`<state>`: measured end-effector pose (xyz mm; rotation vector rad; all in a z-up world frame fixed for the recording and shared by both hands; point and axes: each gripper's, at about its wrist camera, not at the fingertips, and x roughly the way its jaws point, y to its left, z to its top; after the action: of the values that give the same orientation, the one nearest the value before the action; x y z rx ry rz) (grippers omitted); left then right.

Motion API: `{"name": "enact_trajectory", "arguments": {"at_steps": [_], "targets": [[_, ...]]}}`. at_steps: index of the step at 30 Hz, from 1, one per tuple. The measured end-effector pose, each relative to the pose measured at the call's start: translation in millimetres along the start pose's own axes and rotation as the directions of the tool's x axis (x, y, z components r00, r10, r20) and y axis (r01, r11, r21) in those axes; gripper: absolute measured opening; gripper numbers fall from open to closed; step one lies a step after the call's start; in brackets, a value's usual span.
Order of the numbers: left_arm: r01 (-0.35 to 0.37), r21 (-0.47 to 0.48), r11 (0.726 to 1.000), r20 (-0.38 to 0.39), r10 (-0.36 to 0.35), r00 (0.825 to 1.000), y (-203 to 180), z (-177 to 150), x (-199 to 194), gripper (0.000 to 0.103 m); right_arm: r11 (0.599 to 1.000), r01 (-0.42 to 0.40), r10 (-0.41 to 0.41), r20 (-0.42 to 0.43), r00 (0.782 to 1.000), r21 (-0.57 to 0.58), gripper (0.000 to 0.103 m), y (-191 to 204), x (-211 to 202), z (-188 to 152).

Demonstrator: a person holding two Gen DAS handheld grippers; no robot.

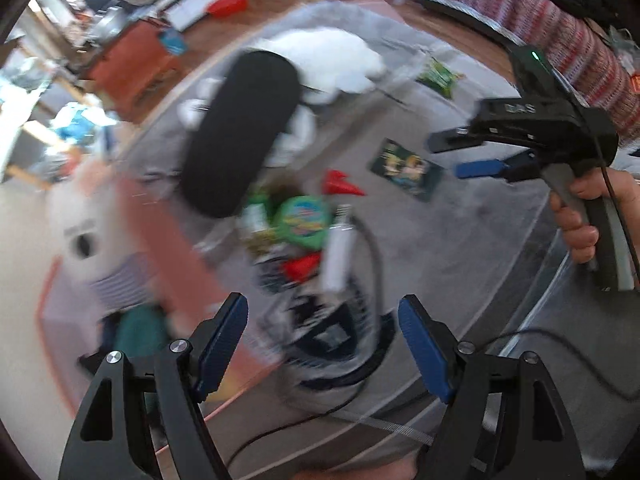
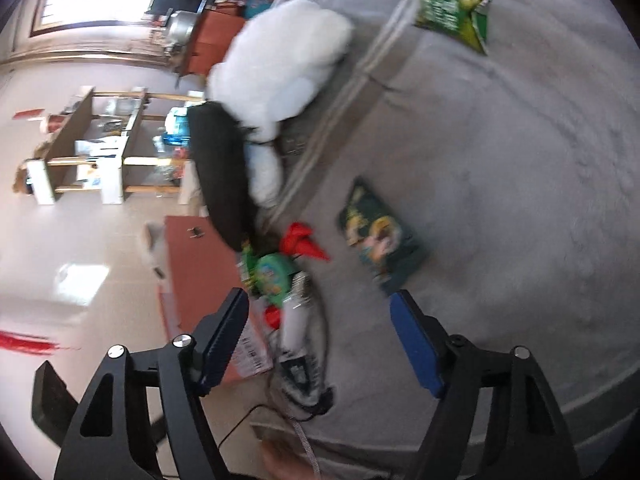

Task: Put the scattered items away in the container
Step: 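Grasp the white bulb with the left tool while the right tool grasps the dark snack packet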

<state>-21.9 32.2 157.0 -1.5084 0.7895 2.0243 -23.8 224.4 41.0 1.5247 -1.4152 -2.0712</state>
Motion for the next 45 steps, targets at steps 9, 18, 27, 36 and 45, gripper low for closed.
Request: {"name": "enact_trajectory", "arguments": {"at_steps": [9,18,27,36,45], "targets": [[0.097,-0.016,0.995,-0.174,-0.098,0.98,-11.3,45.0,105.8,0.027,0.958,0.164,-0.167,0.008,0.986,-0.237,0.061,19.0,23.9,22.2],[0.091,-0.038,0.995,-0.211,-0.098,0.973,-3.3,58.4,138.9,0.027,0.903,0.209,-0.241,-0.039,0.97,-0.376,0.061,25.4,51.1,26.8],[0.077,-0.008,0.997,-0.256,-0.077,0.964,-5.7,40.3,153.6,0.029,0.818,0.294,-0.356,-0.034,0.934,-0.495,0.064,35.9,66.5,15.2],[0.132,-0.112,0.985,-0.16,-0.149,0.976,-1.3,49.3,106.6,0.024,0.711,0.391,-0.455,0.042,0.89,-0.584,0.042,38.9,66.9,7.1],[0.162,-0.299,0.94,0.073,-0.146,0.987,94.0,8.5,-30.7,0.024,0.9,0.157,-0.19,-0.042,0.981,-0.407,0.041,40.1,8.7,10.8]]}}
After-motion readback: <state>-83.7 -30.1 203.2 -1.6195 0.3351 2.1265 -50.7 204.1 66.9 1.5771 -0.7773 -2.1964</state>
